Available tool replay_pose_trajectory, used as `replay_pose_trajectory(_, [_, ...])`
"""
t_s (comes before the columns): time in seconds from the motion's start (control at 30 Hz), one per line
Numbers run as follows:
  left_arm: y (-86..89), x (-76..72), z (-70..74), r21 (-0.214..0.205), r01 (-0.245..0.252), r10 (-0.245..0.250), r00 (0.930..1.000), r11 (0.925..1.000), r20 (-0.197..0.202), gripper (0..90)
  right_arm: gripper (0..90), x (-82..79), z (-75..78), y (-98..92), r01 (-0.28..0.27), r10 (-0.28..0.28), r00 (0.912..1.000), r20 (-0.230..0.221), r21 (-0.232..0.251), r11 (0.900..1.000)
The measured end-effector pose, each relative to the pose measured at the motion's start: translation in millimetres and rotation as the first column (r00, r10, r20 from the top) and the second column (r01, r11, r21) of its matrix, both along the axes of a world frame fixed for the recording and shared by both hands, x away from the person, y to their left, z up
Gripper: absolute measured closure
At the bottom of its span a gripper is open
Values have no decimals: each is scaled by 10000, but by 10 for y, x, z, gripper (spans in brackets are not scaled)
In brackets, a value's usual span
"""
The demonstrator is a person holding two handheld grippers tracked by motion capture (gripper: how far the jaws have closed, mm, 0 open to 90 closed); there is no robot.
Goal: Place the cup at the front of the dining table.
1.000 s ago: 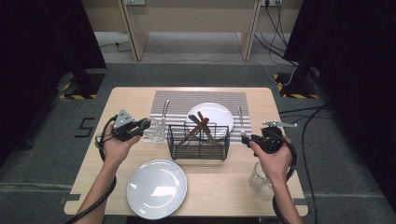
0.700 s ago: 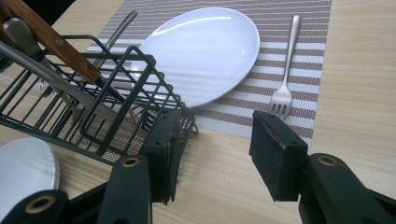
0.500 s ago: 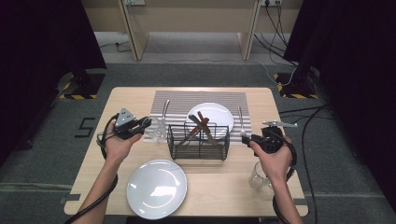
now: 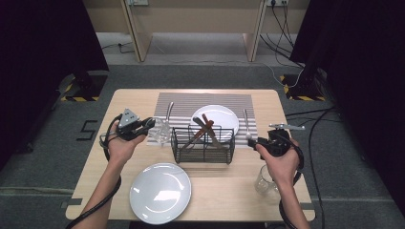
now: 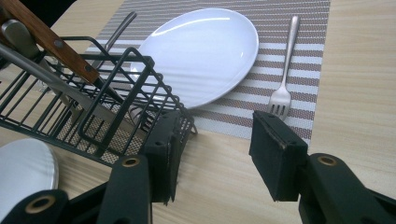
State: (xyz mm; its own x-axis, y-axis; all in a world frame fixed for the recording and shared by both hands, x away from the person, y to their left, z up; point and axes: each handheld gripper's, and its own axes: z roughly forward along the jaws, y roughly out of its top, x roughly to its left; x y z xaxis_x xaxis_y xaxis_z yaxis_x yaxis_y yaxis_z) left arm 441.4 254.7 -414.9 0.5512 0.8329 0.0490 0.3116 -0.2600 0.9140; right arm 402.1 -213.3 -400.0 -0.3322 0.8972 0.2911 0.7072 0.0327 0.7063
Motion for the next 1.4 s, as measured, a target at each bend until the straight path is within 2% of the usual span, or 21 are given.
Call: replay_pose_trajectory(1.4, [-132, 163, 1, 14, 173, -173, 9998, 9998, -85, 791, 530, -4, 9, 5, -24, 24, 10000, 28, -41, 10000])
